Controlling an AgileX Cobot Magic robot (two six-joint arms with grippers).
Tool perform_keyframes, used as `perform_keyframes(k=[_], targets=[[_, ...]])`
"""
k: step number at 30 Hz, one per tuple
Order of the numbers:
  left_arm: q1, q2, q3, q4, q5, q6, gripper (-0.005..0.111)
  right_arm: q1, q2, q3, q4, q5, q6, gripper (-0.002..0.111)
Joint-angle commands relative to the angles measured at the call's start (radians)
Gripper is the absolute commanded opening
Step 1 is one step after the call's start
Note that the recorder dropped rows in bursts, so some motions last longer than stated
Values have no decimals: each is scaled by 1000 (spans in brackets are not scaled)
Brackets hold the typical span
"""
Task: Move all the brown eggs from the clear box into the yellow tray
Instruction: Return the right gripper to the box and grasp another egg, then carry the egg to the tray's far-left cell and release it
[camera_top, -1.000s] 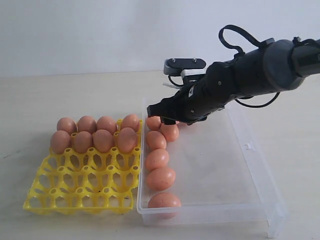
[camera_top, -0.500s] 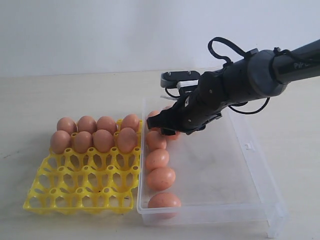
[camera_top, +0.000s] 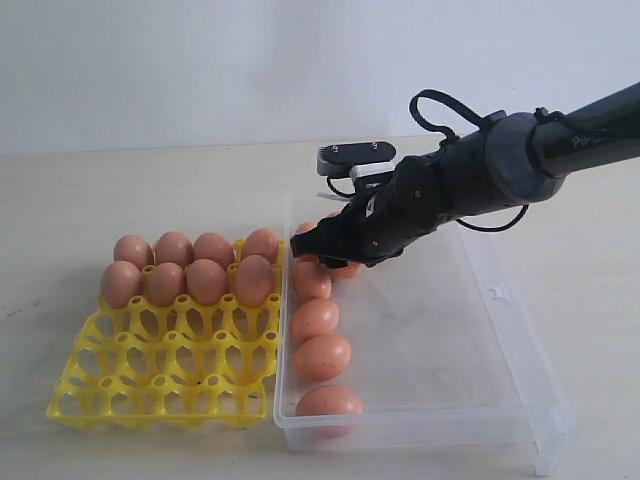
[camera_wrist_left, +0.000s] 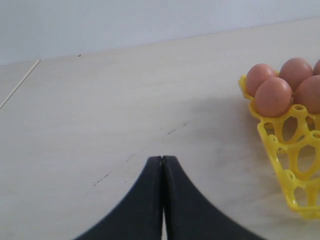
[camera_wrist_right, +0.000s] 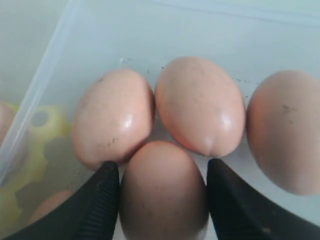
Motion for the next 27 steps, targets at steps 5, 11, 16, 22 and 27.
perform_keyframes(k=[5, 11, 16, 22, 27], targets=[[-6, -6, -4, -2, -9, -5, 0, -5, -25, -3, -9, 76, -82, 0], [-6, -6, -4, -2, -9, -5, 0, 59, -340, 192, -64, -337, -108, 0], [-6, -6, -4, -2, -9, -5, 0, 236, -306, 191, -138, -584, -75, 0], [-6, -6, -4, -2, -9, -5, 0, 323, -123, 16, -379, -611, 265, 0], [-6, -6, -4, -2, -9, -5, 0, 363, -12, -87, -484, -611, 410, 0]])
